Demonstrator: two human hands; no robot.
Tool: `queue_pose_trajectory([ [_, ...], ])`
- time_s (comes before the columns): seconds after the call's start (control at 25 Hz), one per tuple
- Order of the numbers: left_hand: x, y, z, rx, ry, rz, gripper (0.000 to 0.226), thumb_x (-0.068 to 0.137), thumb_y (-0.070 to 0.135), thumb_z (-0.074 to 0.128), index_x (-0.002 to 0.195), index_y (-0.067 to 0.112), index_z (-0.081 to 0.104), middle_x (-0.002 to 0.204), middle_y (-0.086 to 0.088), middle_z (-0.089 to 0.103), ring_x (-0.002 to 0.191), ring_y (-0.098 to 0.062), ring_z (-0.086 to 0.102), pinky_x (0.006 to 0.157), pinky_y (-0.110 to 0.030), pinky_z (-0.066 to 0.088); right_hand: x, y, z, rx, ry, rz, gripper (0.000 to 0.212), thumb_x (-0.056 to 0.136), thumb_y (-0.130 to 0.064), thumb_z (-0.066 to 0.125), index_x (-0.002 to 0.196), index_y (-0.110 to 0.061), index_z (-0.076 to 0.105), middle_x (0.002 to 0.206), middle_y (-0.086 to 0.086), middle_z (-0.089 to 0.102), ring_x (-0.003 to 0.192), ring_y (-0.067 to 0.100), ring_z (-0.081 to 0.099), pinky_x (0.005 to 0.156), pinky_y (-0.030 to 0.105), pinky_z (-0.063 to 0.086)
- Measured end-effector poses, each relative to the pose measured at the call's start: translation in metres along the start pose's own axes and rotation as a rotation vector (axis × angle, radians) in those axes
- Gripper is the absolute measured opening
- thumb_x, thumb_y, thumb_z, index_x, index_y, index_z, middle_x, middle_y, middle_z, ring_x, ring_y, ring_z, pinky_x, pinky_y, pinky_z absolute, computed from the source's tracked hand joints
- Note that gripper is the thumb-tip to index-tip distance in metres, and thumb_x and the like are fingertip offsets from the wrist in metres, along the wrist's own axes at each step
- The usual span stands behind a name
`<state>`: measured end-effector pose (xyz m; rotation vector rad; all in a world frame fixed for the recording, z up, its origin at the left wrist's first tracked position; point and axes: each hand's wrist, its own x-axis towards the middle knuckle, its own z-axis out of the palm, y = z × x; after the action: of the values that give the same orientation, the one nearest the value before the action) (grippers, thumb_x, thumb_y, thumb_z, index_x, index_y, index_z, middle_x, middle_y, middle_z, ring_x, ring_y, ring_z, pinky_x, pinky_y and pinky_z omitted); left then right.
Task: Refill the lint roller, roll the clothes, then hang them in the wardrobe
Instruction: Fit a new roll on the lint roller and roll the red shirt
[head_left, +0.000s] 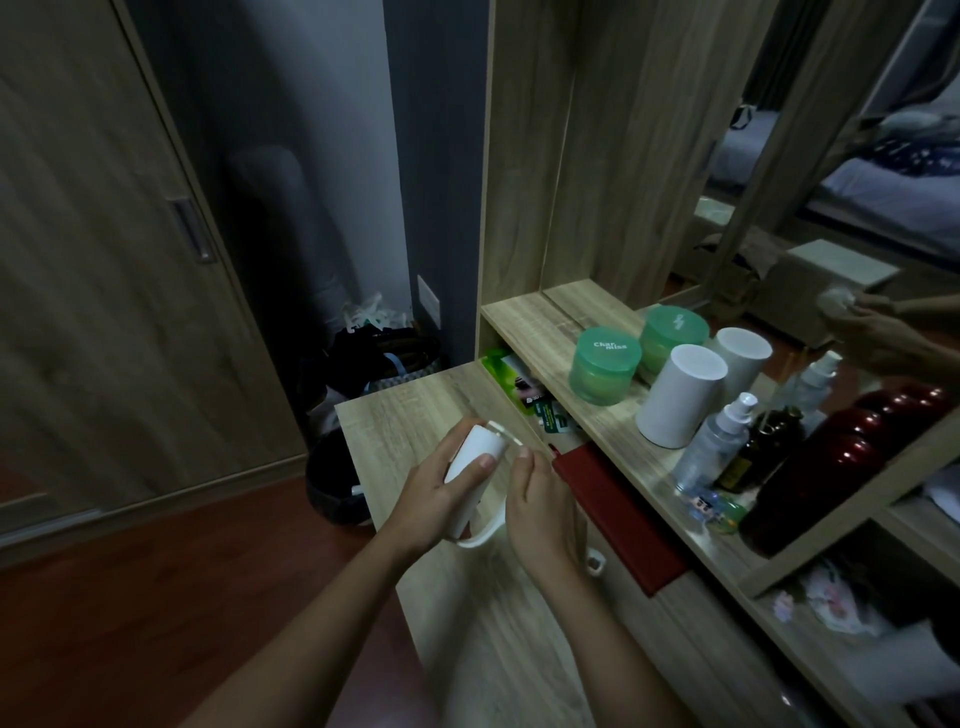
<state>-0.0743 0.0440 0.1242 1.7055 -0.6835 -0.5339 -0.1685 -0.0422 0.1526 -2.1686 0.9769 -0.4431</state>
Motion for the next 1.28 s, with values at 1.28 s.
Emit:
queue_pose_trajectory([
  [1.28,0.008,0.023,-0.014,0.075,-0.097,0.111,0.052,0.090,0.043,0.056,0.140,0.037,0.041,0.127,0.046,0.038,0.121,0.014,0.044,0.099,-0.019,0.041,0.015,0.010,-0.002,0.293,-0.128,-0.133,0.032,0.099,-0.036,0.023,0.077,-0.029,0.046,0.066,0.004,0.056,0.059,0.021,0.056,0.058,0.033,0.045],
])
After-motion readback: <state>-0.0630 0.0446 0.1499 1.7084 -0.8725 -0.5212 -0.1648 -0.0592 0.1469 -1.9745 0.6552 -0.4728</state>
